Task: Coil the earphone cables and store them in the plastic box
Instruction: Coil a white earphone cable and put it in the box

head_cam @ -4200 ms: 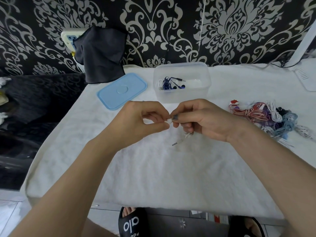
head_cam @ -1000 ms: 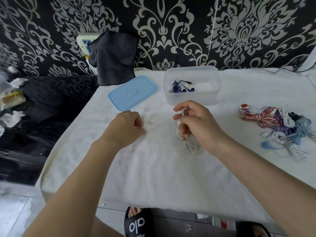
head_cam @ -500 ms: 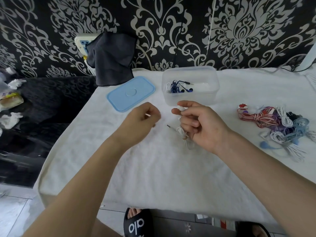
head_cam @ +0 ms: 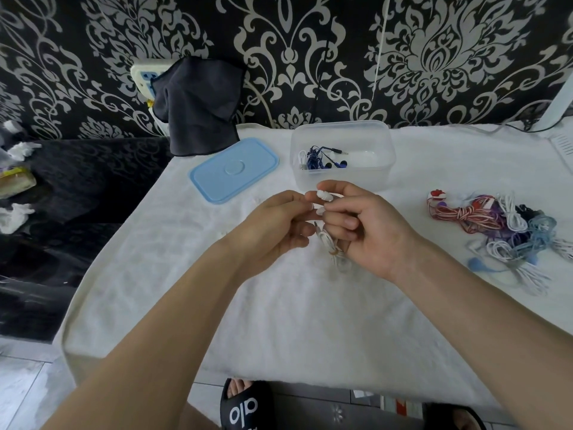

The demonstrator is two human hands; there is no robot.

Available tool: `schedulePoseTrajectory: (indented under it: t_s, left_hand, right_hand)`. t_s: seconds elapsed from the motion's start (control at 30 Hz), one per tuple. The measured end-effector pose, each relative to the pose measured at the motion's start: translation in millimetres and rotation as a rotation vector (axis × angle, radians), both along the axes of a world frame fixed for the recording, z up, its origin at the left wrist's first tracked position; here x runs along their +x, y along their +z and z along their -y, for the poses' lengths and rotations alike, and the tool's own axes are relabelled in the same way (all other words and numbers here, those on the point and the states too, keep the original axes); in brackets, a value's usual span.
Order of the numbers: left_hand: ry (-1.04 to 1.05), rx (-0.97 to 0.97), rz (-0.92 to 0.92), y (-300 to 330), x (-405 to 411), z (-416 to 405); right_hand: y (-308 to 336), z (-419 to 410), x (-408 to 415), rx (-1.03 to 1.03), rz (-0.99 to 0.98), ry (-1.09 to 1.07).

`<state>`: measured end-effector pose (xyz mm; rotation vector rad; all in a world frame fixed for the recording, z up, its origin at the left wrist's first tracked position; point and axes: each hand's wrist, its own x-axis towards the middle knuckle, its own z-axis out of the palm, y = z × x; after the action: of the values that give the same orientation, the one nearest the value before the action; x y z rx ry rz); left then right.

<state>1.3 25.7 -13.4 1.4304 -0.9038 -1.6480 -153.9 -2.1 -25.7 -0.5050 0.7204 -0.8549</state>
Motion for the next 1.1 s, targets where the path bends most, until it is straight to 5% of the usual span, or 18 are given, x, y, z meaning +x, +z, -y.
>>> schedulePoseTrajectory:
  t_s: [0.43,0.7,1.1]
  left_hand:
    - [0.058,-0.047,0.067,-6.0,-4.3,5.2]
    - [0.051,-0.06,0.09,-7.4,-4.8,7.6]
    - [-0.013,-0.326,0.428,-8.1,3.9,3.2]
  right_hand:
    - [-3.1,-0.2,-0.4,-0.076,-0.229,-0.099]
    - [-10.9,-4.0,-1.1,-0.3,-0.569,-0.08]
    - [-1.3,1.6,-10.8,-0.223,-0.455,-0.144]
